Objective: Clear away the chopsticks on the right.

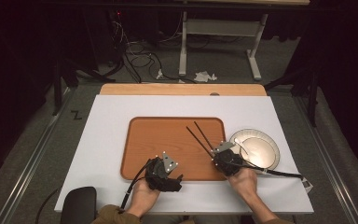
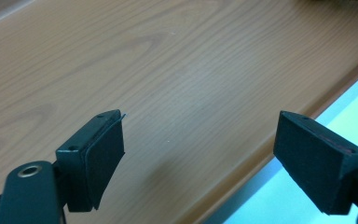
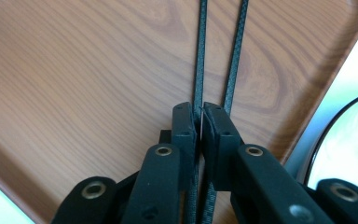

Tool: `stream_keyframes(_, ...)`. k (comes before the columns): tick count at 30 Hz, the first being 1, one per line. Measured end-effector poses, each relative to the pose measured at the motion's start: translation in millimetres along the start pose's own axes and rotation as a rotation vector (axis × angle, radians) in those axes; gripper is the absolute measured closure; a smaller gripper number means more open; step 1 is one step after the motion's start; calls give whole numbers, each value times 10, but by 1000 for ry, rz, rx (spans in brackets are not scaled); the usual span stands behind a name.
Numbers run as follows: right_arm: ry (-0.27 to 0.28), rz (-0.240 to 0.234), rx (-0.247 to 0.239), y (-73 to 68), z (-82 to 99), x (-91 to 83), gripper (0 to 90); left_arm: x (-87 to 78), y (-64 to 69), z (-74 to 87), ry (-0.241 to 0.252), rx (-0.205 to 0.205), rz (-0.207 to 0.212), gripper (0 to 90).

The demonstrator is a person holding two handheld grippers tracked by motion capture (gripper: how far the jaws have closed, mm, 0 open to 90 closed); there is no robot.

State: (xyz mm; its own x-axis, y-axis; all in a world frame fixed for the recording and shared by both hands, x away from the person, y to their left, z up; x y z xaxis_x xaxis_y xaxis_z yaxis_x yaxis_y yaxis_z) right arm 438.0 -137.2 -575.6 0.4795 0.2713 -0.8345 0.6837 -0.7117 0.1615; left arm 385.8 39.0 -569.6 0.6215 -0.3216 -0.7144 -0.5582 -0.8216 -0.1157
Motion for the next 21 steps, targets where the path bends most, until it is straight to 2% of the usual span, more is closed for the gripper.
stream_keyframes(5, 9, -3, 6, 10, -16, -34, 767, 7, 17, 5, -3, 8, 3, 165)
stream_keyframes(8, 62, -29, 14, -13, -53, -163, 723, -16, 11, -2, 4, 3, 3, 165)
stream_keyframes(10, 81, -41, 11, -27, -27, -258, 646, -23, -1, -4, 6, -2, 2, 165)
stream_keyframes(12, 104, -54, 1, -49, 24, -360, 617, -25, -11, -10, 8, -8, 1, 165)
stream_keyframes(15, 150, -72, 8, -40, 88, -511, 585, -29, -12, -14, 13, -8, -2, 165)
stream_keyframes(17, 183, -100, 37, -40, 119, -592, 574, -42, -12, -25, 23, -8, -3, 165)
stream_keyframes(21, 189, -122, 36, -65, 186, -634, 570, -54, -18, -38, 34, -11, -6, 165)
Point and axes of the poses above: each handheld gripper's, and its own axes: x roughly forward along the jaws, z roughly out of its underside, y roughly to its right, the point moved 10 cm from there along x, roughly forward along the jaws, and after that the axes turned 3 degrees about -z, right-handed, at the moved point
